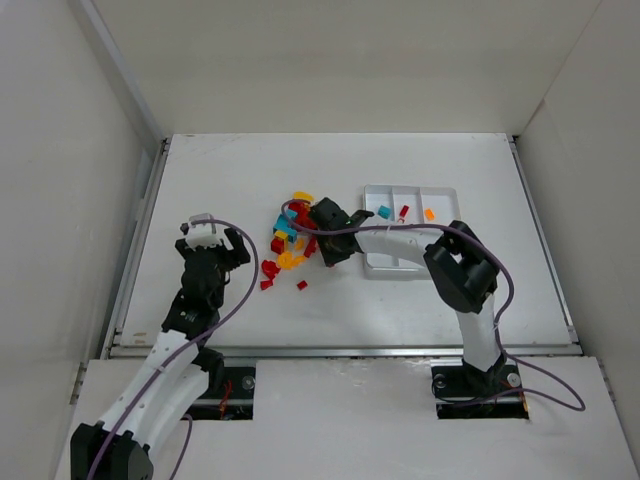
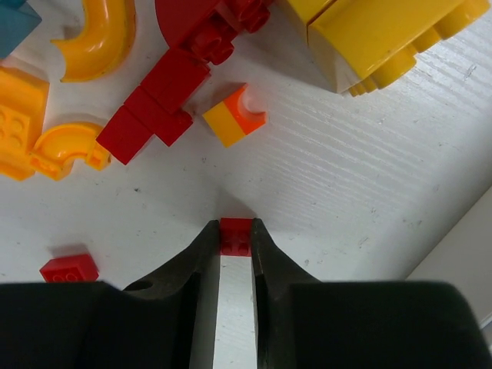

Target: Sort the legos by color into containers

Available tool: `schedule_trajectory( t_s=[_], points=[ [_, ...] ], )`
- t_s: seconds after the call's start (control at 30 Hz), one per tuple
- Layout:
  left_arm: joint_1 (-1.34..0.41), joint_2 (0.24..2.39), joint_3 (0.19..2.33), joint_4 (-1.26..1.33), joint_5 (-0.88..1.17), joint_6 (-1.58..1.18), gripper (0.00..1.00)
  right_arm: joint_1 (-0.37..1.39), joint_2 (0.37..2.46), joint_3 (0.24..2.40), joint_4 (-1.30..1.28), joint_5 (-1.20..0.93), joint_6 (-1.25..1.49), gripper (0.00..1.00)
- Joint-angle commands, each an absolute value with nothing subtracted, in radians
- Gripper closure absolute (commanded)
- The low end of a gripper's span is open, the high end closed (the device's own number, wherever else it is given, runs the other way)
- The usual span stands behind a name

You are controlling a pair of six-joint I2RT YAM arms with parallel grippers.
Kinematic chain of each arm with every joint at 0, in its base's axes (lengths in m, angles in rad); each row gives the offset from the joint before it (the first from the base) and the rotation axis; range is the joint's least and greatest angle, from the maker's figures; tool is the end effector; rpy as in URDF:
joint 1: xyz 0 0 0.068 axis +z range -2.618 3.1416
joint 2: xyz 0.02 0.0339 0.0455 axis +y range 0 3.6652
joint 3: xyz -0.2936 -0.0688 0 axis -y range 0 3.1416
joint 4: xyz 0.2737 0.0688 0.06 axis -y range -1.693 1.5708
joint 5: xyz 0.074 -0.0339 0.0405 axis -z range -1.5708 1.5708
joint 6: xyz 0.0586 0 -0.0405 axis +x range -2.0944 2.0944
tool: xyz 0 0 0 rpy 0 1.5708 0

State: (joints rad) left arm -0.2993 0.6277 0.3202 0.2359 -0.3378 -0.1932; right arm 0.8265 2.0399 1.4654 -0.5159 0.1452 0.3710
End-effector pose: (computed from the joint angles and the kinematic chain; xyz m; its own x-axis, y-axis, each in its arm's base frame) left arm 0.1876 -0.0376 0.2510 -0.0599 -0.1711 -0.9834 -0.0501 0.9845 -0.1682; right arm 0.3288 0.3445 0.1600 -0.8074 -0.3471 -0.4772 -0.4183 0.9071 0.0480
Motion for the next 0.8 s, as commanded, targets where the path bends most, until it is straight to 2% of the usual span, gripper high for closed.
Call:
schedule_trajectory(
  t_s=[0.0, 0.1, 0.23, 0.37, 0.5, 0.7, 0.77],
  points=[
    [-0.301, 0.607, 0.316, 0.279, -0.33, -0.209, 0.25, 0.83, 2.03, 1.503, -0.509, 0.138, 0.377, 1.0],
    [-0.301, 0.597, 0.316, 0.246, -0.321, -0.234, 0.25, 0.83, 1.959, 1.494, -0.518, 0.169, 0.377, 1.0],
    [-0.301, 0.577, 0.327, 0.227, -0.285, -0.265, 0.28, 0.83, 1.784, 1.444, -0.518, 0.363, 0.437, 1.0],
    [-0.301, 0.566, 0.304, 0.25, -0.262, -0.275, 0.29, 0.734, 1.634, 1.355, -0.518, 0.452, 0.472, 1.0],
    [-0.301, 0.566, 0.304, 0.259, -0.252, -0.275, 0.29, 0.6, 1.62, 1.302, -0.58, 0.43, 0.472, 1.0],
    [-0.301, 0.557, 0.285, 0.278, -0.252, -0.265, 0.29, 0.503, 1.658, 1.252, -0.603, 0.407, 0.46, 1.0],
    [-0.301, 0.557, 0.285, 0.278, -0.252, -0.265, 0.29, 0.494, 1.658, 1.252, -0.591, 0.407, 0.45, 0.97]
  ],
)
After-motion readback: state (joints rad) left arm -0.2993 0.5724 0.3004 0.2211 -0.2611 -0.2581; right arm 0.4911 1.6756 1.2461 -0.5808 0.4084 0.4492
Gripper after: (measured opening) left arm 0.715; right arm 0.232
